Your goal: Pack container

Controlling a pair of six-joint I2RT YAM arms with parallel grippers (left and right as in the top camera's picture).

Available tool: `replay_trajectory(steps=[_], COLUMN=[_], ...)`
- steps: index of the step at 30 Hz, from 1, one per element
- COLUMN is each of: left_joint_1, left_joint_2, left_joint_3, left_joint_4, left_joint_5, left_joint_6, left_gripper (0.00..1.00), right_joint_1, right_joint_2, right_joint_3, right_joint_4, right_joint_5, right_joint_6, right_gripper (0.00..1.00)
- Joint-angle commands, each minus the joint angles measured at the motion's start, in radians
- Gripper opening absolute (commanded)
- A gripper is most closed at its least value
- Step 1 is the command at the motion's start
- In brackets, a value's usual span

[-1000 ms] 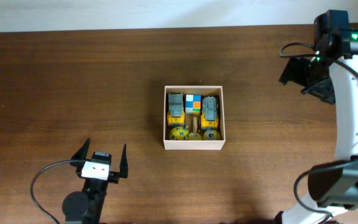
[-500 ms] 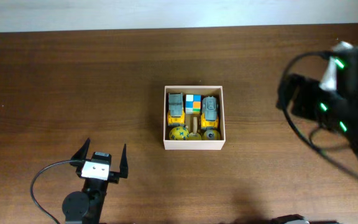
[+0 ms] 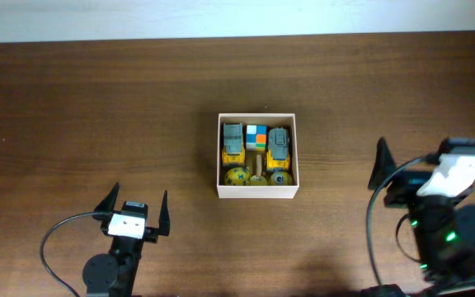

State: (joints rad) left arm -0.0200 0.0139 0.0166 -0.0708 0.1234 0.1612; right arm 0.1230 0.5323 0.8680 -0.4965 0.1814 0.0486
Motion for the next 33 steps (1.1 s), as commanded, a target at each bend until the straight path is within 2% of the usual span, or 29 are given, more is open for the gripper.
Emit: replay_trajectory(steps=[1,9,16,19,33], left_joint_1=[0.003,0.003,0.003,0.003,0.003], left_joint_2=[-0.009,-0.009,-0.009,-0.009,-0.009], left_joint_3=[-0.008,-0.008,-0.008,-0.008,-0.008], left_joint_4=[0.003,0.003,0.003,0.003,0.003], left_joint_5=[-0.004,-0.004,-0.004,-0.004,-0.004], left_joint_6=[0.013,0.013,0.013,0.013,0.013], left_gripper=[0.99,0.99,0.99,0.99,0.99], right_joint_1=[-0.03,-0.032,-0.032,-0.032,-0.032], right_joint_2=[-0.153,-0.415,-0.521,-0.529,-0.529], right_joint_3=[-0.251,-0.616,-0.771,-0.816,-0.817], right_joint_4=[0.135,0.291,0.304,0.314,0.318], right_joint_5=[0.023,-0.024,-0.035,-0.064,-0.117], right_joint_6=[-0.046,-0.045,-0.045,-0.045,-0.045], right_gripper=[0.99,0.99,0.99,0.99,0.99])
